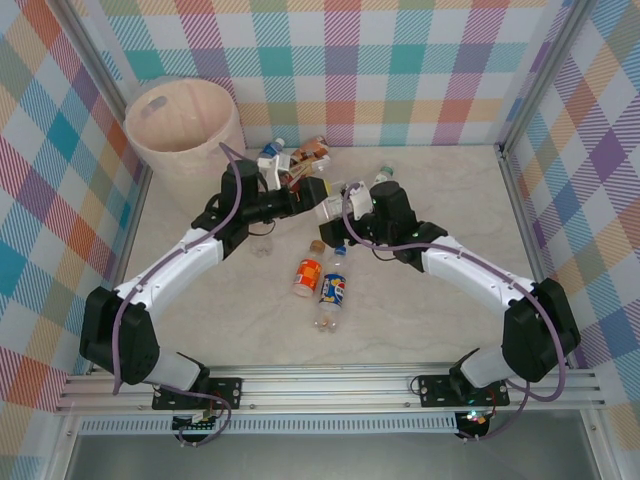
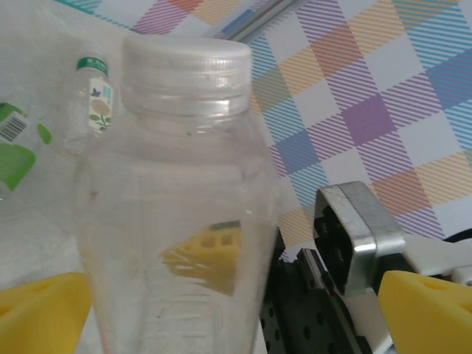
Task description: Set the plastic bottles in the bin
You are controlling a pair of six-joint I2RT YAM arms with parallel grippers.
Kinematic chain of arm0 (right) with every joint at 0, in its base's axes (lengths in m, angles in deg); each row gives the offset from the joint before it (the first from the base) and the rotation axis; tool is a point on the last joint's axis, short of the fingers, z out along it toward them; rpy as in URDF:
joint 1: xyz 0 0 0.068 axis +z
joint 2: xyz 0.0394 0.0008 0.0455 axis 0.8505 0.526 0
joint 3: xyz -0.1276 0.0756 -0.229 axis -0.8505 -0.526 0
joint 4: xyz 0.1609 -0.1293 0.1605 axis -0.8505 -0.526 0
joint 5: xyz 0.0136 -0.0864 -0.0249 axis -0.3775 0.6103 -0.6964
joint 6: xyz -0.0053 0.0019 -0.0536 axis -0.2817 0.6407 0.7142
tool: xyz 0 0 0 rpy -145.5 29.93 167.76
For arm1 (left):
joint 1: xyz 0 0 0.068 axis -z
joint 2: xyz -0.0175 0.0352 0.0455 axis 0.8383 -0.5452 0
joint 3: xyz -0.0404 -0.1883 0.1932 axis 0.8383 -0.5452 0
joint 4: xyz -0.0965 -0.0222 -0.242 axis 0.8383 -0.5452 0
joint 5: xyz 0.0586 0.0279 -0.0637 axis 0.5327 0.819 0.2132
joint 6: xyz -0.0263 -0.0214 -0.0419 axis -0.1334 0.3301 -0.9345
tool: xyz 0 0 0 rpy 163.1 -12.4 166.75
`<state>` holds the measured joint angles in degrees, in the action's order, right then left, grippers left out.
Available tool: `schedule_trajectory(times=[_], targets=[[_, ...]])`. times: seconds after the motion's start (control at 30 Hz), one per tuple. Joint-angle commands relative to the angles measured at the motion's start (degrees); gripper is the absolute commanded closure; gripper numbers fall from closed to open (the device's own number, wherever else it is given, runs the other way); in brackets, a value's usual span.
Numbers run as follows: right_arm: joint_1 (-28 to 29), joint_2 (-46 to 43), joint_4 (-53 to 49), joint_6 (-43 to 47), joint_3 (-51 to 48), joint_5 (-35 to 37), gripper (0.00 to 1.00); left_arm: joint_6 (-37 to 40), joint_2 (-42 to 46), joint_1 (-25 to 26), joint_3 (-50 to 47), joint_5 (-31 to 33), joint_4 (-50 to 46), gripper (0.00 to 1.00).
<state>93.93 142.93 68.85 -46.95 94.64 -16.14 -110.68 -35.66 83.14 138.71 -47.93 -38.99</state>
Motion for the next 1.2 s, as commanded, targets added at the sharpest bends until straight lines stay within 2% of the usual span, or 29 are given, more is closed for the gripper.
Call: schedule_trajectory(times=[0.0,0.07,0.17,0.27,0.4,0.53,0.63,0.8,0.87,0.93,1.17], targets=[[0.2,-1.32,0.95,1.58,1.1,-4.37,0.38,4.57,-1.07,0.45,3.31,6.33,-7.94,0.0],[0.2,-1.74,0.5,2.61,1.26,-6.2,0.38,5.58,-2.15,0.39,4.19,7.39,-10.32,0.0],[0.2,-1.45,-2.21,4.44,2.67,-9.31,0.39,5.9,-3.04,0.75,5.09,5.15,-9.35,0.0],[0.45,-0.88,-5.32,5.96,4.41,-11.17,0.39,7.53,-3.64,1.5,6.9,7.08,-11.68,0.03],[0.48,-0.04,-8.53,7.11,6.33,-12.59,0.41,8.18,-4.21,1.76,7.72,8.52,-12.98,0.24],[0.46,0.58,-11.17,8.43,7.77,-12.94,0.39,7.64,-4.05,1.77,7.69,9.02,-13.16,0.37],[0.51,0.34,-11.66,8.84,7.88,-12.54,0.34,6.87,-4.26,1.74,7.68,8.05,-12.73,0.43],[0.46,-1.32,-9.85,7.97,6.39,-10.66,0.09,4.96,-4.06,1.5,7.68,9.33,-11.72,0.47],[0.47,-2.25,-9.35,7.83,5.57,-9.85,0.04,4.0,-3.89,1.05,7.55,10.08,-11.34,0.48],[0.46,-3.19,-9.15,7.81,4.86,-9.22,0.0,3.07,-3.94,0.6,7.29,10.41,-10.79,0.48],[0.46,-8.04,-6.03,8.15,0.71,-3.46,0.0,1.17,-3.63,-1.9,6.69,12.21,-11.11,0.49]])
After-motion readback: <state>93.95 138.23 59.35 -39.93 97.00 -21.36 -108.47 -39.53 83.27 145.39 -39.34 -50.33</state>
